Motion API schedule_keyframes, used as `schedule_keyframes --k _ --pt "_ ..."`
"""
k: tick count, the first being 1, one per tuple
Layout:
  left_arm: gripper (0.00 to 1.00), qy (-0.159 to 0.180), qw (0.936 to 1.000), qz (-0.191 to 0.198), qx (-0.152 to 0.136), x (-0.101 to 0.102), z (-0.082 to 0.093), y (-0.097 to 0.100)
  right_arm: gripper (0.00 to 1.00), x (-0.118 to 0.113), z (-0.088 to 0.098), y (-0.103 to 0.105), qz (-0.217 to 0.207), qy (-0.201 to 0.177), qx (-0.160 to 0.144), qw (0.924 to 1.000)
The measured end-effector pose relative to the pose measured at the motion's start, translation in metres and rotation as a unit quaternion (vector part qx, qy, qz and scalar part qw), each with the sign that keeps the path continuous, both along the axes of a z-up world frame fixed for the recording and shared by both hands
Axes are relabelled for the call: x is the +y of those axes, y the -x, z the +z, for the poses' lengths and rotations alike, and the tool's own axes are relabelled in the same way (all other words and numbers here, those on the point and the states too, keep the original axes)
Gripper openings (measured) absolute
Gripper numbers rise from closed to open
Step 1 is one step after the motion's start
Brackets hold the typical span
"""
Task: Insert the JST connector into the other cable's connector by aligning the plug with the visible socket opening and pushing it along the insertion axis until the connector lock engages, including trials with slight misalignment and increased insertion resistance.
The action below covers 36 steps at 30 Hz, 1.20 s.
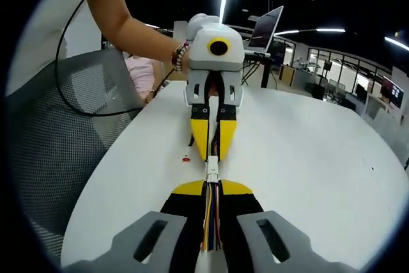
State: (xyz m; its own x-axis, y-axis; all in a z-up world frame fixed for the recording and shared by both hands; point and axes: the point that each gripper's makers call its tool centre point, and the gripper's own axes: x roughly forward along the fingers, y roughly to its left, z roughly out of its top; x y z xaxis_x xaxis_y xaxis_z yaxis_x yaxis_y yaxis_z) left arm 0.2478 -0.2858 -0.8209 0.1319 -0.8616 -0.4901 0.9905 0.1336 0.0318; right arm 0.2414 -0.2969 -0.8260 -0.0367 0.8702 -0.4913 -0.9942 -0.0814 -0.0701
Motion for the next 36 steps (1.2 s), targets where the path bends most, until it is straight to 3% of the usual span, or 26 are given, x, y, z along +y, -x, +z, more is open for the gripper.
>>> schedule_keyframes --k 19,21,27,36 --pt "0.00 0.016 0.9999 0.004 0.004 -0.003 0.003 -0.006 0.04 0.003 0.002 -0.003 -0.008 -0.006 -0.005 0.9999" --pt "0.00 0.015 0.9998 0.011 0.000 -0.005 0.003 -0.009 0.04 0.004 -0.001 -0.007 -0.008 -0.010 -0.022 0.9997" --pt "0.02 0.001 0.9996 0.026 -0.003 -0.002 -0.009 -0.019 0.04 0.002 -0.016 -0.015 -0.018 -0.004 -0.026 0.9995" --pt "0.05 0.012 0.9983 0.058 0.001 0.003 -0.015 -0.038 0.04 0.007 -0.018 -0.036 -0.037 -0.026 -0.028 0.9986"
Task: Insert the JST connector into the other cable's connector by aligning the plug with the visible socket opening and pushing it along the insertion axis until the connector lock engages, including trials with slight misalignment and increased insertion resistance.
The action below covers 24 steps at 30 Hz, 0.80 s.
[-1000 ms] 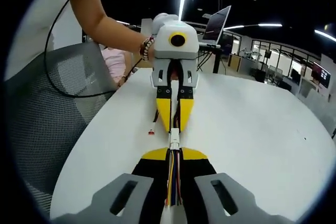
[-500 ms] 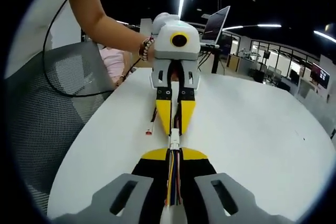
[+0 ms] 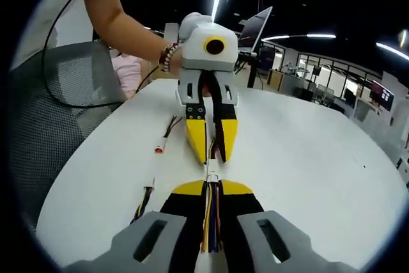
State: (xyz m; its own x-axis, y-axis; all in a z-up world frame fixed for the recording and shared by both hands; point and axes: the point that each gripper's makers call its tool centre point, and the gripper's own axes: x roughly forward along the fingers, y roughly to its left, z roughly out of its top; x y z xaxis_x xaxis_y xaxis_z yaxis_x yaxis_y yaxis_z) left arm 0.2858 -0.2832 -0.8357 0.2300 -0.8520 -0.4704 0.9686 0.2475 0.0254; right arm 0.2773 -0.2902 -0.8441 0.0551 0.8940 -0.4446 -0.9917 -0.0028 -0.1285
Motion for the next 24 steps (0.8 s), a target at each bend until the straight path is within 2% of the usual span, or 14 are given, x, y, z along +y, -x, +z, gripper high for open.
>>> schedule_keyframes --k 3,13,24 --pt "0.05 0.001 0.9998 0.017 -0.006 0.001 -0.002 -0.006 0.05 0.005 0.001 -0.003 -0.002 -0.007 -0.001 1.0000" --pt "0.06 -0.001 0.9998 0.018 -0.007 0.001 -0.005 -0.004 0.05 0.006 0.000 -0.004 -0.006 -0.006 -0.003 1.0000" --pt "0.06 0.005 0.9993 0.035 -0.014 0.002 -0.002 -0.015 0.05 0.008 0.000 -0.018 -0.018 -0.020 0.004 0.9996"
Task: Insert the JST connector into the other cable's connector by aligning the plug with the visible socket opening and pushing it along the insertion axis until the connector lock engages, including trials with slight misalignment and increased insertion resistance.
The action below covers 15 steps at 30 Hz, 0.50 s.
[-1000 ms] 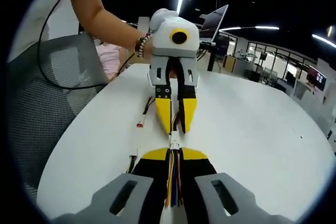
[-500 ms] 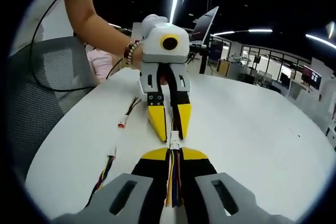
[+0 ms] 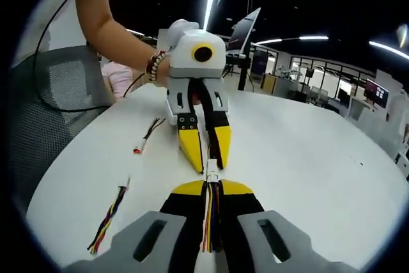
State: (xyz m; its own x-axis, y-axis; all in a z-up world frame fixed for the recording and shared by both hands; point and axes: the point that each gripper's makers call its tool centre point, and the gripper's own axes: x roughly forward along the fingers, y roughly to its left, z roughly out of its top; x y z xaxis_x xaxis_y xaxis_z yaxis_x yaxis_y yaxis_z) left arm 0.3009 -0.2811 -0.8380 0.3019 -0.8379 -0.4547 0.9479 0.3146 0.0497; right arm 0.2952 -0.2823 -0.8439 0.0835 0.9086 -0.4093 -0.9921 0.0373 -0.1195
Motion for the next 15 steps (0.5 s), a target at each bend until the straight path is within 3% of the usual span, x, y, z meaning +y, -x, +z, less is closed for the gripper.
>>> schedule_keyframes --k 4,9,15 --pt "0.06 0.002 1.0000 -0.003 -0.002 -0.001 0.004 0.002 0.07 -0.001 0.000 -0.001 -0.004 0.000 0.006 1.0000" --pt "0.07 0.002 1.0000 0.003 -0.006 0.001 0.009 0.004 0.19 -0.004 0.001 -0.005 -0.016 0.008 0.002 0.9998" --pt "0.11 0.017 0.9993 0.029 -0.019 0.008 0.036 0.004 0.23 -0.012 0.030 -0.007 -0.036 -0.012 0.004 0.9993"
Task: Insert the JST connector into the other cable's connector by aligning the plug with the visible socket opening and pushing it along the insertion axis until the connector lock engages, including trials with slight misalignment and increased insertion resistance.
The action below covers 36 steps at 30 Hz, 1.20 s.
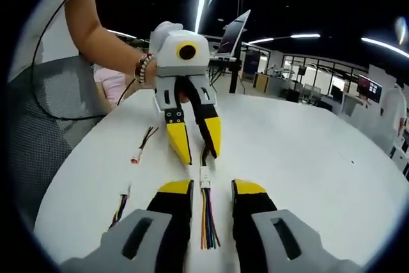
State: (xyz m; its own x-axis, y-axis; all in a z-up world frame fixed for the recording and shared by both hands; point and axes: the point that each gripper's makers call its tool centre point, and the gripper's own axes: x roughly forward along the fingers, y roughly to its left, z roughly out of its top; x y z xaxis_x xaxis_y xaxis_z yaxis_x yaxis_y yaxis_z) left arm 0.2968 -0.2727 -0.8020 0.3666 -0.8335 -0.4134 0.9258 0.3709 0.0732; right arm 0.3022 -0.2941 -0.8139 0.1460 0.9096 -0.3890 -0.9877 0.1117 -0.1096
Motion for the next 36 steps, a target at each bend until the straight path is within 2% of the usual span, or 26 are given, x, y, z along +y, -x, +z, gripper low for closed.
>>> schedule_keyframes --k 6,9,11,13,15,17,21,26,28,32,36 --pt "0.15 0.024 0.9994 0.025 0.000 0.000 0.024 0.007 0.24 -0.009 0.024 0.007 -0.016 -0.003 -0.009 0.9998" --pt "0.18 0.038 0.9971 0.062 0.022 0.004 0.033 0.008 0.26 -0.015 0.025 0.012 -0.023 0.004 0.000 0.9997" --pt "0.26 0.053 0.9959 0.068 0.026 0.004 0.042 0.013 0.27 -0.019 0.029 0.016 -0.031 0.008 0.001 0.9995" --pt "0.41 0.061 0.9942 0.084 0.026 0.004 0.049 0.016 0.27 -0.022 0.035 0.021 -0.042 0.005 0.006 0.9991" --pt "0.52 0.066 0.9927 0.097 0.027 0.004 0.057 0.022 0.25 -0.024 0.042 0.026 -0.048 -0.003 0.001 0.9988" --pt "0.53 0.071 0.9921 0.102 0.019 0.004 0.064 0.028 0.25 -0.025 0.049 0.033 -0.059 -0.018 0.011 0.9980" --pt "0.56 0.082 0.9892 0.120 0.015 0.006 0.073 0.043 0.26 -0.028 0.051 0.047 -0.066 -0.016 0.016 0.9975" --pt "0.56 0.080 0.9882 0.129 0.021 0.016 0.072 0.063 0.28 -0.032 0.050 0.069 -0.063 -0.005 0.021 0.9978" --pt "0.56 0.074 0.9885 0.129 0.025 0.020 0.066 0.071 0.28 -0.034 0.050 0.074 -0.062 -0.002 0.021 0.9979" --pt "0.57 0.041 0.9907 0.124 0.038 0.024 0.048 0.085 0.27 -0.039 0.057 0.080 -0.071 -0.009 0.022 0.9972" --pt "0.57 0.043 0.9919 0.110 0.047 0.020 0.042 0.094 0.27 -0.041 0.062 0.086 -0.078 -0.013 0.025 0.9966"
